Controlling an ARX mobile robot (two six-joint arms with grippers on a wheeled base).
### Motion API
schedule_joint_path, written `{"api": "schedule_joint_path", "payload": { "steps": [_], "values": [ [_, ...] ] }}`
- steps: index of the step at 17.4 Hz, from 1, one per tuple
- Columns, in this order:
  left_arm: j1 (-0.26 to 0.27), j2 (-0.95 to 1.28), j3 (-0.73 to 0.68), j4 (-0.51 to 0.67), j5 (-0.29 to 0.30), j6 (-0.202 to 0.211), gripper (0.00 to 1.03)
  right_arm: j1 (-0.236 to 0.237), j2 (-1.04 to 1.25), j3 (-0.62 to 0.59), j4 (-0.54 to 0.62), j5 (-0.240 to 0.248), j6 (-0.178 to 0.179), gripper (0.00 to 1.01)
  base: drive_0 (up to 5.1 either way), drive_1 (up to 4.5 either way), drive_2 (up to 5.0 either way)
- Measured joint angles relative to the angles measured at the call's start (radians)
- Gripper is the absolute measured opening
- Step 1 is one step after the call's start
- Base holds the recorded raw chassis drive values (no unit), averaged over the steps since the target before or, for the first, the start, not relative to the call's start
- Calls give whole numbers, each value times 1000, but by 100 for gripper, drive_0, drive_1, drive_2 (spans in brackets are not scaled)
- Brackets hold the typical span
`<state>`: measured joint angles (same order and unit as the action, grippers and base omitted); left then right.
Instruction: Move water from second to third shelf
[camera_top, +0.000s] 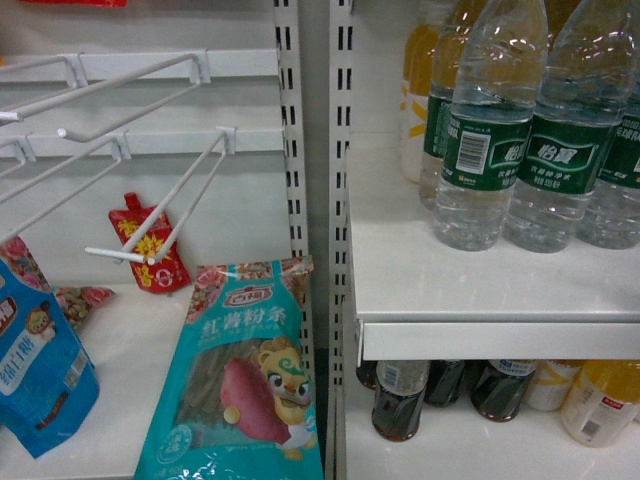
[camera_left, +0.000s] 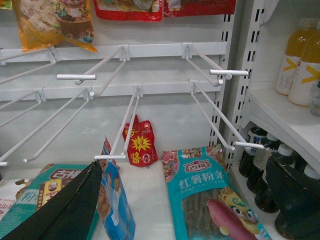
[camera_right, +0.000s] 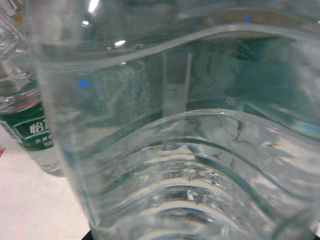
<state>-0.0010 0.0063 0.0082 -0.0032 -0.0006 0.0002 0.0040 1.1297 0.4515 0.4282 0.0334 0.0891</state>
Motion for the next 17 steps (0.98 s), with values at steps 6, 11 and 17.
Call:
{"api": "schedule_joint_path", "payload": {
  "steps": [6,11,17],
  "values": [
    [0,0,0,0,0,0,98,-24,232,158,-11,-40,-14,40,0,0,0],
    [0,0,0,0,0,0,98,-22,333,239,-16,-40,-2,40,0,0,0],
    [0,0,0,0,0,0,98,-3,371,266,-7,-18,-1,40,0,0,0]
  ]
}}
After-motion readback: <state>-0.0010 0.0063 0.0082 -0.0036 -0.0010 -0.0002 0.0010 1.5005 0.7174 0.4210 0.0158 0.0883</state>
